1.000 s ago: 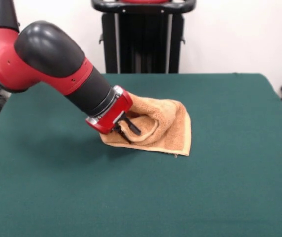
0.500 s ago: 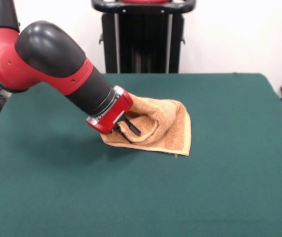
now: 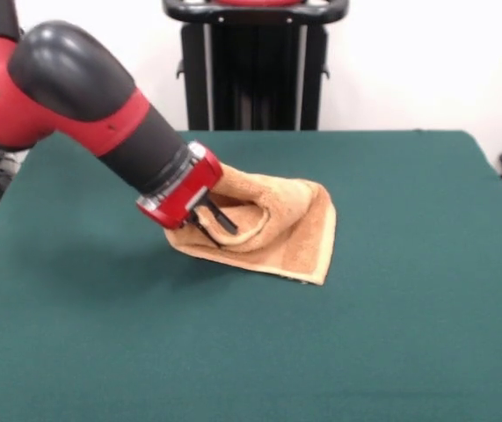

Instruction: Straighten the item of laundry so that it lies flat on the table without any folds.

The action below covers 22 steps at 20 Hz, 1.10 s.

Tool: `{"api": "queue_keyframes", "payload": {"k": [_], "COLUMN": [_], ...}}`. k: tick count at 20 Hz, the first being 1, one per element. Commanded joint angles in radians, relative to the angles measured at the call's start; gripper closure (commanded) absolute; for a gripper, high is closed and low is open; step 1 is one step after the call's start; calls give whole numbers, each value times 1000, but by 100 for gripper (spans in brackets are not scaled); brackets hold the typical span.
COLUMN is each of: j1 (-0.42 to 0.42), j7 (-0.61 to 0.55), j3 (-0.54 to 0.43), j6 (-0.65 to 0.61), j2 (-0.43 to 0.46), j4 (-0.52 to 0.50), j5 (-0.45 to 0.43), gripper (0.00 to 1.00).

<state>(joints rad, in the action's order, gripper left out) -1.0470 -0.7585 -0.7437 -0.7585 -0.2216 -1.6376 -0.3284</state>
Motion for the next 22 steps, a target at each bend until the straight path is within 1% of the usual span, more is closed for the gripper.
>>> {"api": "queue_keyframes", "payload": {"k": [1,3,4,5,7,9,12,15,16,19,20,22], "j1": [-71,-65,-45,-53,-58,-69,-91,-102,-109,-128,-142,-165], "j7": [139,125,114,128,126,123,138,151,148,147,144,139], "j3": [-159,-140,-101,-110,-127,-143,-143,-128,-130,-156,-180,-218], "j6": [-134,-108,-112,-130,-118,-66,8,32,60,99,124,138], "j2": [-10,-17,-32,-26,-29,-19,17,32,48,72,86,104], "j4": [-87,-82,-69,-75,-95,-120,-149,-144,-145,-147,-153,-164], "j5": [47,5,-31,-32,-43,-62,-115,-164,-180,-200,-200,-192], "gripper": [100,100,100,100,100,100,100,100,100,100,100,100]}}
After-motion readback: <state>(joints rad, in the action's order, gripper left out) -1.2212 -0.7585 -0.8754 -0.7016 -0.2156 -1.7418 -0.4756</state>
